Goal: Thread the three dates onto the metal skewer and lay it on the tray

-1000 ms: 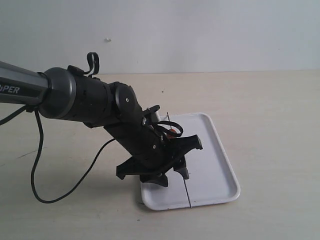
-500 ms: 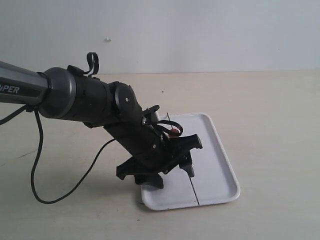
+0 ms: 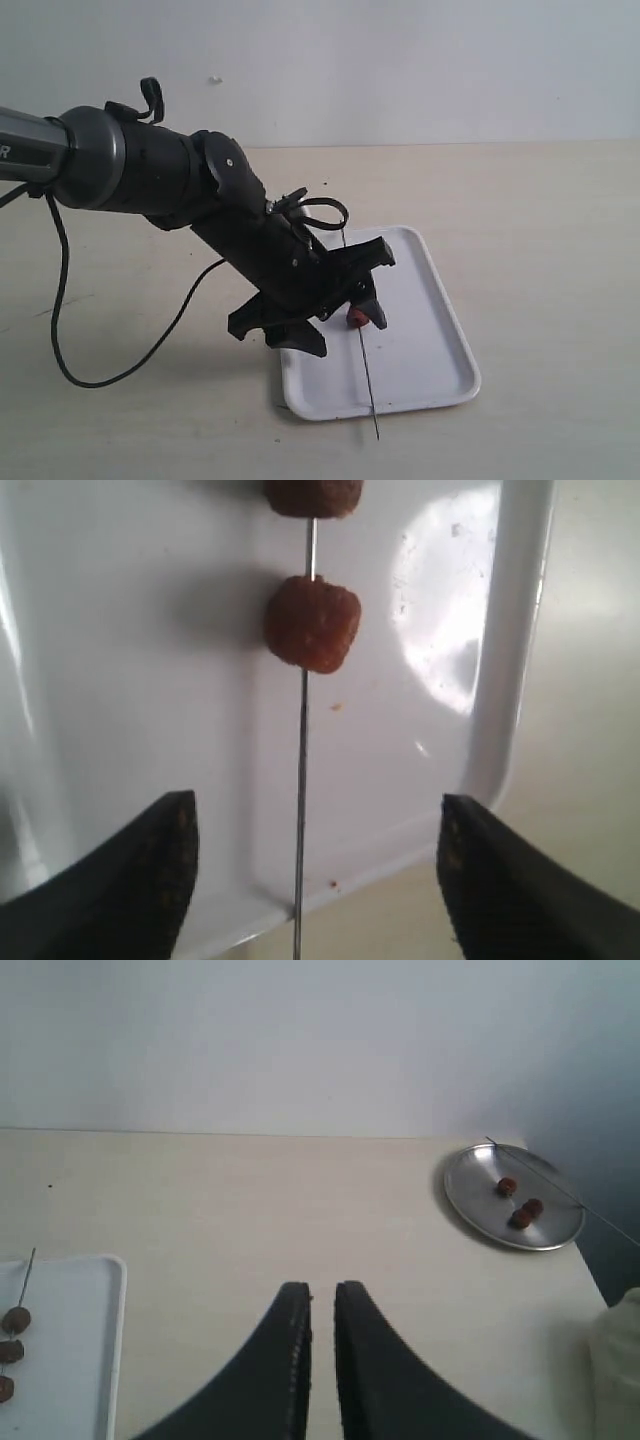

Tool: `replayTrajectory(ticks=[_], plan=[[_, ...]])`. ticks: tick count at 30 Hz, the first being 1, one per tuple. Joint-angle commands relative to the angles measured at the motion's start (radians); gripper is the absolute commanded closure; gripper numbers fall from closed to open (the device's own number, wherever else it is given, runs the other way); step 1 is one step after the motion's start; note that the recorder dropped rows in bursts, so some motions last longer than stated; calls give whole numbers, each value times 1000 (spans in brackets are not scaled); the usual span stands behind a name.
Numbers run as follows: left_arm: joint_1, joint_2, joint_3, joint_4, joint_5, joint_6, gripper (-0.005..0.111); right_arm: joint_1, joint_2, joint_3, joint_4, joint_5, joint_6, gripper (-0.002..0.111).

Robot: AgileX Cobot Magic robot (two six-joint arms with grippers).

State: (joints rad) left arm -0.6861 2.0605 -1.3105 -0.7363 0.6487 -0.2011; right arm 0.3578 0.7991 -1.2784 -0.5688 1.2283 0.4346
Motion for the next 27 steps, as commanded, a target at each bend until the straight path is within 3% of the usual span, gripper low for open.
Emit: replayTrajectory(ticks=[1, 4, 5, 9, 15, 22, 27], plan=[[22, -26, -4, 6, 42, 72, 57, -4, -6, 5, 4, -7, -5, 97], [27, -73, -4, 52, 61, 146, 99, -4, -6, 5, 14, -7, -5, 97], [27, -95, -4, 81, 58, 178, 106, -4, -6, 5, 14, -7, -5, 97], [27, -207, 10, 224, 2, 168, 106, -4, -6, 5, 32, -7, -19, 97], [27, -513, 154, 333, -241, 164, 107, -4, 18, 95, 93, -119, -36, 98], [70, -880, 386, 409, -332, 164, 107, -4, -55, 453, 44, -667, 131, 108], [145, -1159, 571, 439, -388, 164, 107, -4, -33, 686, -115, -843, 359, 108]])
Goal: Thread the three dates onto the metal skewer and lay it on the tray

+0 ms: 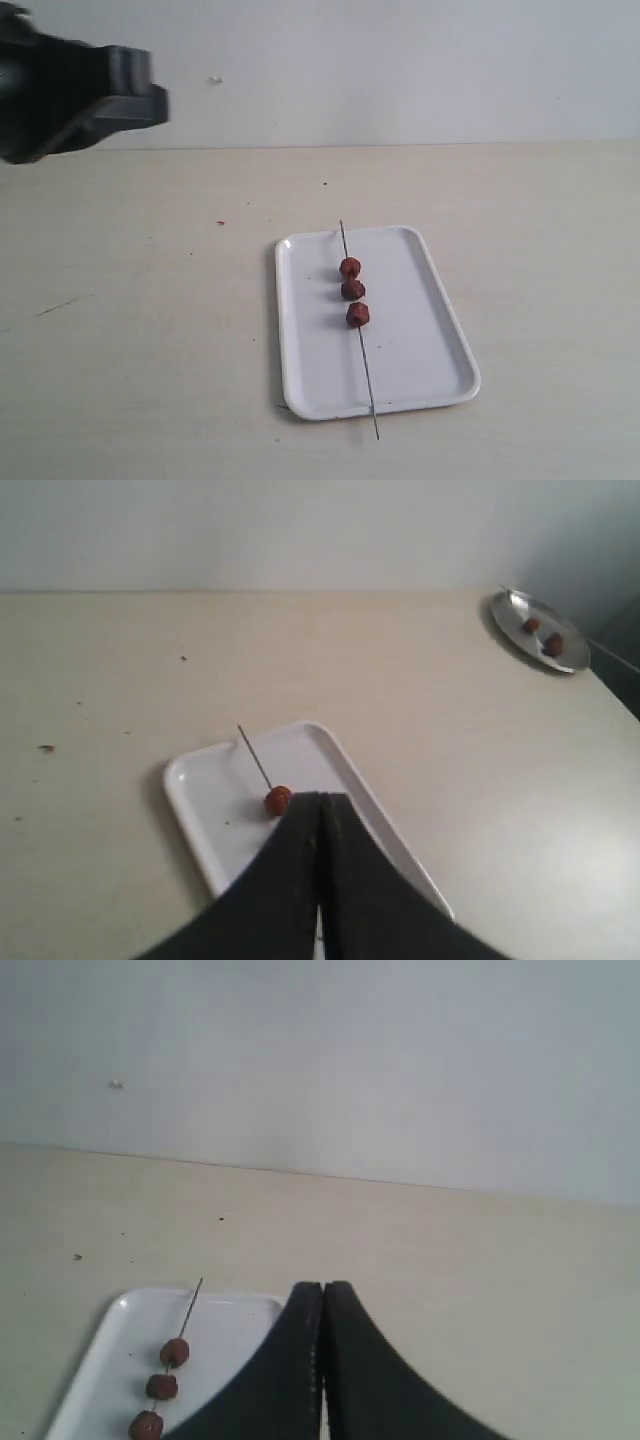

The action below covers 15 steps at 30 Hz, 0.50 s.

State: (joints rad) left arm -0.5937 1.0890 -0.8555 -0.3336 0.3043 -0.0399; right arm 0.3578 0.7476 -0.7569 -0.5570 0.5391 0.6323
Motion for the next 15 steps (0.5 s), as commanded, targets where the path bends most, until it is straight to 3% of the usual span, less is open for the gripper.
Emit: replayTrajectory(ticks=[1, 8, 15], plan=[[68, -253, 156, 55, -47, 3, 107, -4, 33, 207, -167, -187, 205, 108], [154, -546, 344, 88, -47, 3, 107, -4, 83, 312, -196, -285, 235, 108], [156, -700, 409, 88, -41, 8, 107, -4, 84, 310, -194, -287, 232, 108]])
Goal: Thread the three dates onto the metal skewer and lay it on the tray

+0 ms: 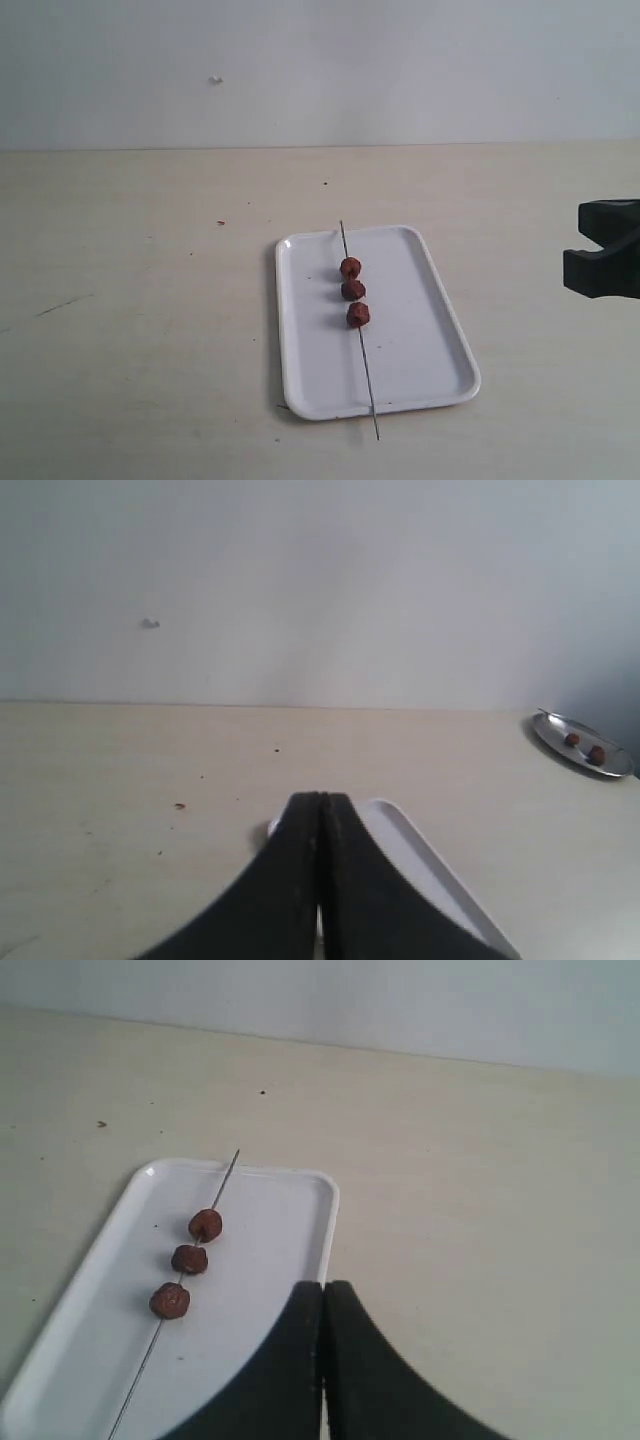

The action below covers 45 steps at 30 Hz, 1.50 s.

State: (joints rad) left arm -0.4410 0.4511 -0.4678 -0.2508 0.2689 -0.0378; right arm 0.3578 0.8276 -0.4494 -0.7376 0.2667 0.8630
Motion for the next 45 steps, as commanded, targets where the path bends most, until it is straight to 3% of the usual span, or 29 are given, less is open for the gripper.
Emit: replayTrajectory(ticks=[1, 19, 27, 38, 45], plan=[[4, -73, 22, 6, -3, 6, 107, -4, 4, 2, -13, -15, 2, 108], [4, -95, 22, 6, -3, 6, 107, -6, -6, 2, -50, -5, -63, 108], [4, -95, 22, 6, -3, 6, 107, -133, -238, 14, -73, -14, -47, 108], [4, -95, 22, 6, -3, 6, 107, -332, -555, 343, -73, -282, 2, 108], [4, -95, 22, 6, -3, 6, 107, -341, -655, 444, 5, -293, 2, 108]])
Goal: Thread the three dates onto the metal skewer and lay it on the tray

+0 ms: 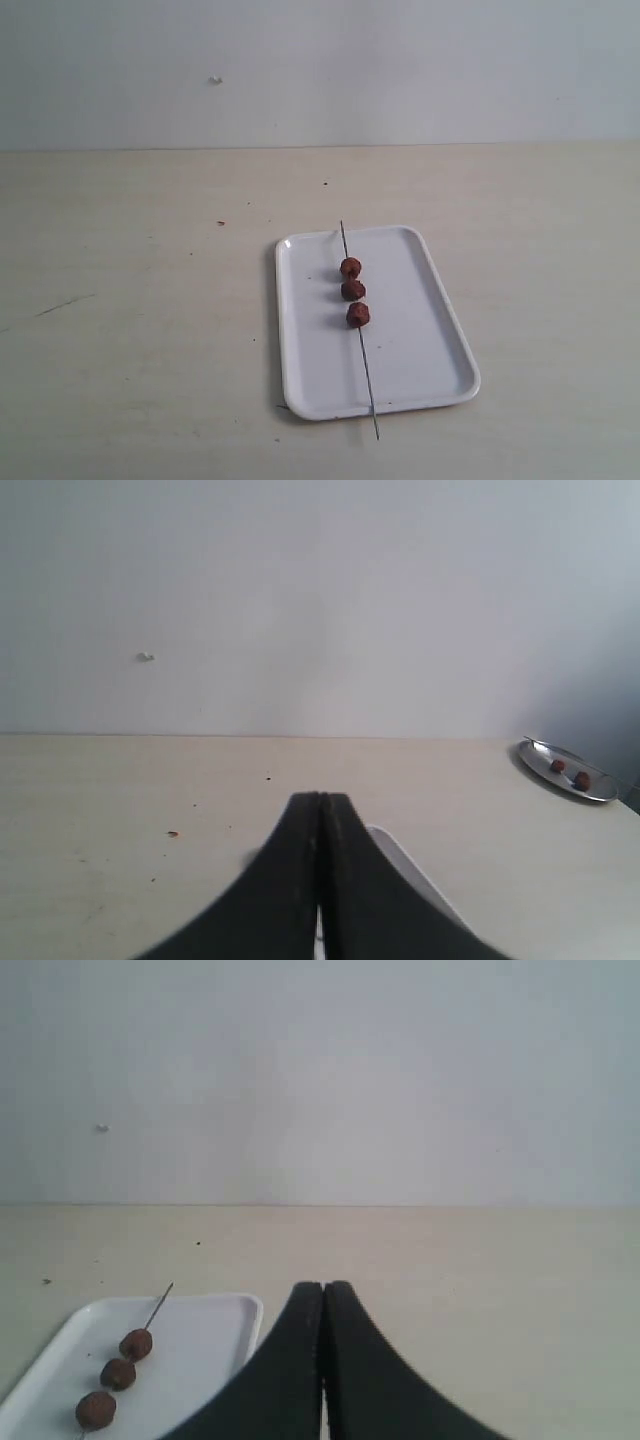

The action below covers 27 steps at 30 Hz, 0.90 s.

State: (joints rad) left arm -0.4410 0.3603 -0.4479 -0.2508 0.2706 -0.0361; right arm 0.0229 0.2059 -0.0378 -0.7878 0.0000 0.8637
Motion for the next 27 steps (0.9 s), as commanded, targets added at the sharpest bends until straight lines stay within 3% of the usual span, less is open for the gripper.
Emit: replayTrajectory(ticks=[1, 10, 15, 20, 27], plan=[[4, -4, 2, 6, -4, 4, 107, -6, -34, 32, 67, -25, 4, 108], [4, -4, 2, 6, -4, 4, 107, -6, -36, 32, 229, -57, -34, 108], [4, -4, 2, 6, -4, 4, 107, -6, -36, 38, 602, -50, -398, 108], [4, -4, 2, 6, -4, 4, 107, -6, -36, 38, 606, -23, -287, 108], [4, -4, 2, 6, -4, 4, 107, -6, -36, 38, 606, -25, -284, 108]])
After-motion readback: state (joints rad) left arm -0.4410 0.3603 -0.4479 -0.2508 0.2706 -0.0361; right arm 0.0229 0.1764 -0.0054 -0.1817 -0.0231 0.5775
